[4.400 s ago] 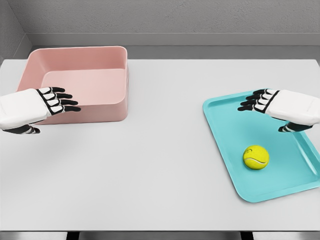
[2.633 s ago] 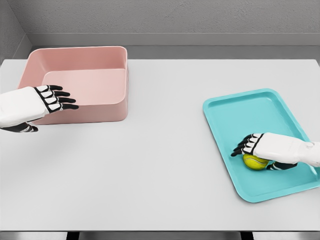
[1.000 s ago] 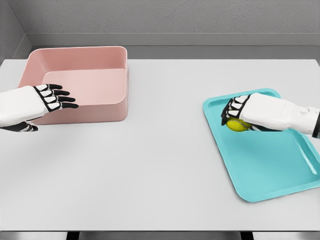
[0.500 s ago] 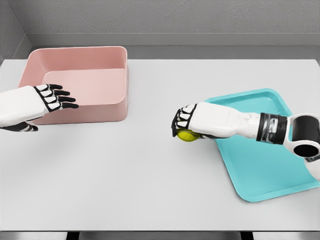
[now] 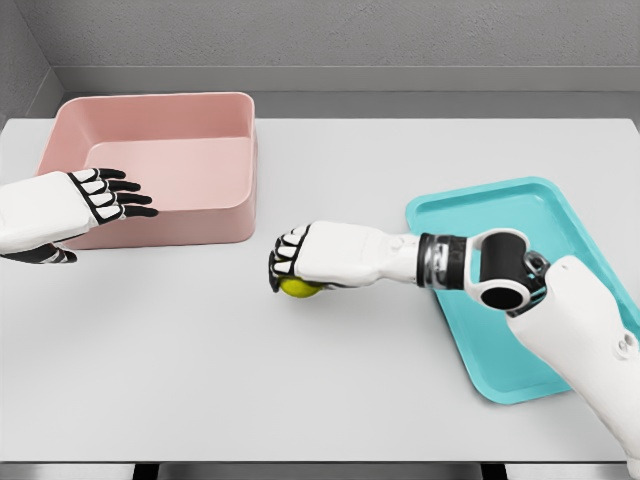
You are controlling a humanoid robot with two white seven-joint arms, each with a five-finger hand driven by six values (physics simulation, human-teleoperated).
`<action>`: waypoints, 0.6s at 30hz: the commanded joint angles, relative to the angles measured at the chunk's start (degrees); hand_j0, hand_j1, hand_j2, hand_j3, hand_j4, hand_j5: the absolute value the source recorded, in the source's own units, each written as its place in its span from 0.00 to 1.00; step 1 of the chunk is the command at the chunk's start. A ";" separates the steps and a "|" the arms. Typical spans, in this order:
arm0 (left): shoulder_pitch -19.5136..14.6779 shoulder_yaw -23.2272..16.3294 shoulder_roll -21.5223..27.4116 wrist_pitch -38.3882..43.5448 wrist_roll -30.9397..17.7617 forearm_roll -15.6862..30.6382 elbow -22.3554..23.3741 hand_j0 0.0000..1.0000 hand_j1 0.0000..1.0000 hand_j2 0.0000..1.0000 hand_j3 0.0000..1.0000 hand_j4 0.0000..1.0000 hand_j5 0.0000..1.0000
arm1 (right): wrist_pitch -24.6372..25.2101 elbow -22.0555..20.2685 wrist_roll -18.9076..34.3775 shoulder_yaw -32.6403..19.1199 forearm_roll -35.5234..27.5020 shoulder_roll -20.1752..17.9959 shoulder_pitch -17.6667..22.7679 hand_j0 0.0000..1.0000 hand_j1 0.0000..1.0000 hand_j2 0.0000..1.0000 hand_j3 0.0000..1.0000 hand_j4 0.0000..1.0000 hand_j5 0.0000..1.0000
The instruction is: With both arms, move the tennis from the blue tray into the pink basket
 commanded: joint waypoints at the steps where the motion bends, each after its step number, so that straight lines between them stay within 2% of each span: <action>1: 0.00 0.02 0.08 0.06 0.00 0.33 -0.02 1.00 1.00 1.00 1.00 1.00 1.00 | 0.24 2.02 -0.01 1.53 1.01 2.03 0.00 0.31 0.31 0.31 0.31 0.31 0.31; 5: 0.00 0.02 -0.01 0.06 0.00 0.33 -0.02 1.00 1.00 1.00 1.00 1.00 1.00 | 0.24 2.37 0.08 2.15 2.16 2.91 -0.35 0.31 0.31 0.31 0.31 0.31 0.31; 8: 0.00 -0.07 -0.10 0.06 0.00 0.33 -0.11 1.00 1.00 1.00 1.00 1.00 1.00 | 0.24 5.71 -0.01 2.59 2.77 4.40 -1.05 0.31 0.31 0.31 0.31 0.31 0.31; 14: 0.00 -0.07 -0.10 0.06 0.00 0.33 -0.19 1.00 1.00 1.00 1.00 1.00 1.00 | 0.24 9.23 -0.01 2.85 4.18 5.02 -1.49 0.31 0.31 0.31 0.31 0.31 0.31; 18: 0.00 -0.07 -0.10 0.06 0.09 0.33 -0.28 1.00 1.00 1.00 1.00 1.00 1.00 | 0.24 9.14 -0.01 2.94 4.18 4.93 -1.41 0.35 0.35 0.35 0.35 0.35 0.35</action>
